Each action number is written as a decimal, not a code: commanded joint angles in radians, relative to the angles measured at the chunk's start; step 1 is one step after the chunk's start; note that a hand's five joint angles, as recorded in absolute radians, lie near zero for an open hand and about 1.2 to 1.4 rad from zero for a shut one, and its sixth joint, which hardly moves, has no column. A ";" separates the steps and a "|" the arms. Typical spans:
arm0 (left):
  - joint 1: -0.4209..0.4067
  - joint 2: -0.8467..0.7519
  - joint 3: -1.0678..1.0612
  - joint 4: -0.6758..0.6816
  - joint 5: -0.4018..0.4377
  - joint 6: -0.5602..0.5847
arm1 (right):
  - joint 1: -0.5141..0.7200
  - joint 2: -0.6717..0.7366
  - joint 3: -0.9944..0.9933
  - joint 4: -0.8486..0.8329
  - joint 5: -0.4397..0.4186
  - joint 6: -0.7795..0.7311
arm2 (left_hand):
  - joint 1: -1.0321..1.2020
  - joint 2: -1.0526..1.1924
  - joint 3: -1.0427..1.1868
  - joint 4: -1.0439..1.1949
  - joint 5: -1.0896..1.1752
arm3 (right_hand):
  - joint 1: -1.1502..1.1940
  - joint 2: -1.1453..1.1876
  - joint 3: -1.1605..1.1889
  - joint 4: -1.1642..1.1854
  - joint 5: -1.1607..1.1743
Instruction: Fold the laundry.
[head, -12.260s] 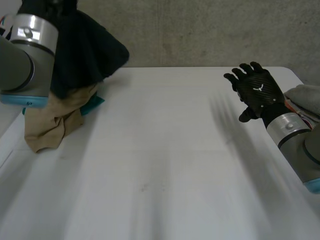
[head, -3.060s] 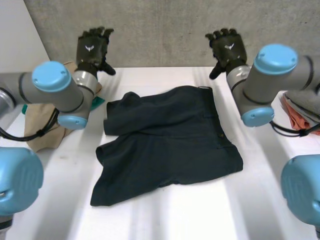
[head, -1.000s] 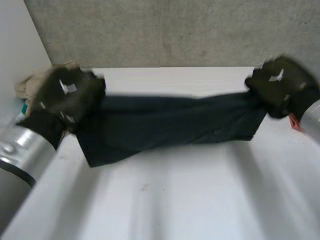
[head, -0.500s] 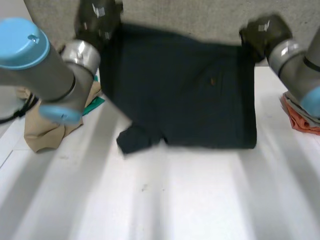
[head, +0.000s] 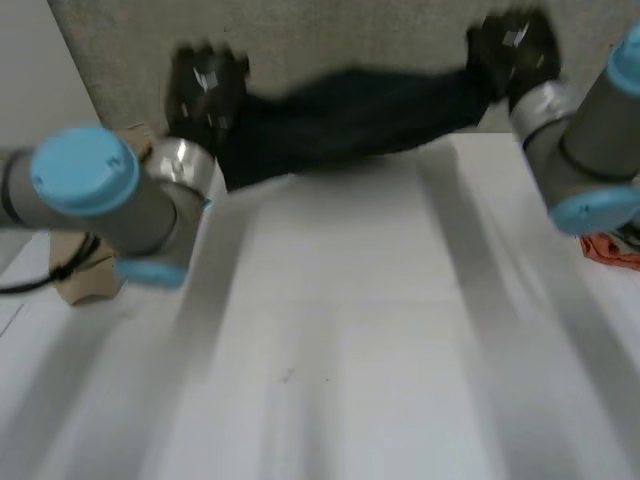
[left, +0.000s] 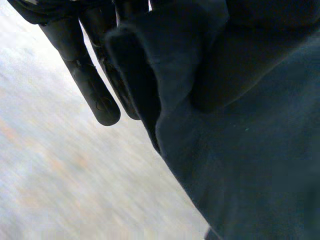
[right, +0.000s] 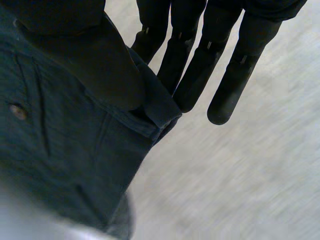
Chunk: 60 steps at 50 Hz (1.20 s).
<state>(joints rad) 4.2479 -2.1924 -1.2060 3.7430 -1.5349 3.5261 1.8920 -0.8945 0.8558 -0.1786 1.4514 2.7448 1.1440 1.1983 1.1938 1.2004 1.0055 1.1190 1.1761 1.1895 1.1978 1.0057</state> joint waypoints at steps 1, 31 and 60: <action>-0.006 -0.003 -0.242 -0.060 0.074 0.010 | -0.008 0.071 0.178 0.188 -0.031 -0.145 | 0.252 0.198 0.202 0.196 0.216 | 0.277 0.220 0.207 0.198 0.216; -0.151 0.444 -0.528 -0.853 0.099 0.223 | -0.172 -0.620 0.895 0.662 -0.170 -0.642 | 0.252 0.198 0.202 0.196 0.216 | 0.277 0.220 0.207 0.198 0.216; -0.091 -0.546 0.637 -0.250 0.084 0.192 | -0.080 0.117 0.218 -0.050 0.044 -0.264 | -0.970 -1.024 -1.019 -1.026 -1.006 | -0.392 -0.449 -0.463 -0.471 -0.454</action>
<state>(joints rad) 4.1570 -2.6647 -0.6497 3.4936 -1.4439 3.7408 1.7965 -0.9297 1.2335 -0.1829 1.4889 2.4568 1.0801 1.1472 1.1424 1.1495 0.9598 1.1165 1.1456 1.1484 1.1534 0.9728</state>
